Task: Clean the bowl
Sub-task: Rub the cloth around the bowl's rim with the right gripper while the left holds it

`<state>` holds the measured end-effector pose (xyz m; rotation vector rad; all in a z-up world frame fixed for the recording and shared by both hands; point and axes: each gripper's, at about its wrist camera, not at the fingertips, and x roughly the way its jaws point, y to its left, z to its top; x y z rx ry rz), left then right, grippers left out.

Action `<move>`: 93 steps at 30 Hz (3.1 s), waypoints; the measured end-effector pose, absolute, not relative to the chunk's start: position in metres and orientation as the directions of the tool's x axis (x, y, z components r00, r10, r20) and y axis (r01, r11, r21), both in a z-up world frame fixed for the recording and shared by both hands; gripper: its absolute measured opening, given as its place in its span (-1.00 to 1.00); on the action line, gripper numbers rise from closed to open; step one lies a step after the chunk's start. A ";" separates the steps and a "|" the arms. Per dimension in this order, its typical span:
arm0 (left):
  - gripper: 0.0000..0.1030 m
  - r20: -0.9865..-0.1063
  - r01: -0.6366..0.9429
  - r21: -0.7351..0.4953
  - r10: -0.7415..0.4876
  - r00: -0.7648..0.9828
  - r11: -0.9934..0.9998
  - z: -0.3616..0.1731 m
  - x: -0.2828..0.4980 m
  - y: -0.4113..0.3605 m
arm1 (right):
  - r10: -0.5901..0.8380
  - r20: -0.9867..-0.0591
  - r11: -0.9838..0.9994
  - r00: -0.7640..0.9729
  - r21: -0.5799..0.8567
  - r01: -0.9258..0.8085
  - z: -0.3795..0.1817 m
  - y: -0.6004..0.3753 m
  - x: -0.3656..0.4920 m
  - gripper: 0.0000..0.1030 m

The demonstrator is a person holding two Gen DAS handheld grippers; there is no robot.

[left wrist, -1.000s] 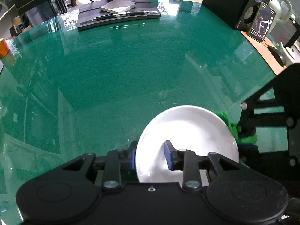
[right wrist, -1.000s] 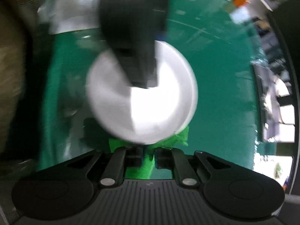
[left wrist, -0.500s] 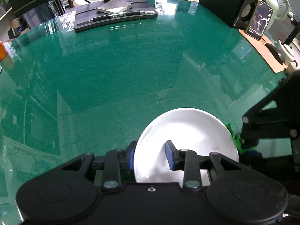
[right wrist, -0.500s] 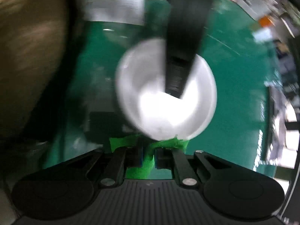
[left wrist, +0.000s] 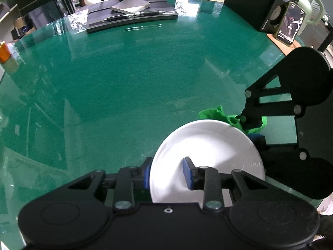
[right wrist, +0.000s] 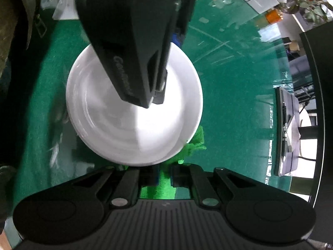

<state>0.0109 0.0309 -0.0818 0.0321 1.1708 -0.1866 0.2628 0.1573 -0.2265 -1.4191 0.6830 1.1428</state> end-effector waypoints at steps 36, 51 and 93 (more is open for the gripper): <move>-0.27 -0.927 0.137 -0.091 -0.135 0.351 0.986 -0.084 0.005 0.034 | 0.286 -0.897 -0.357 0.338 -0.426 -0.831 -0.151 0.065 0.149 -0.89; -0.11 -0.918 0.134 -0.143 -0.182 0.353 0.981 -0.089 0.015 0.040 | 0.293 -0.928 -0.365 0.230 -0.331 -0.870 -0.128 0.024 0.116 -0.89; -0.11 -0.919 0.228 -0.070 -0.152 0.364 0.971 -0.089 0.024 0.040 | 0.279 -0.929 -0.419 0.243 -0.345 -0.840 -0.108 -0.013 0.052 -0.86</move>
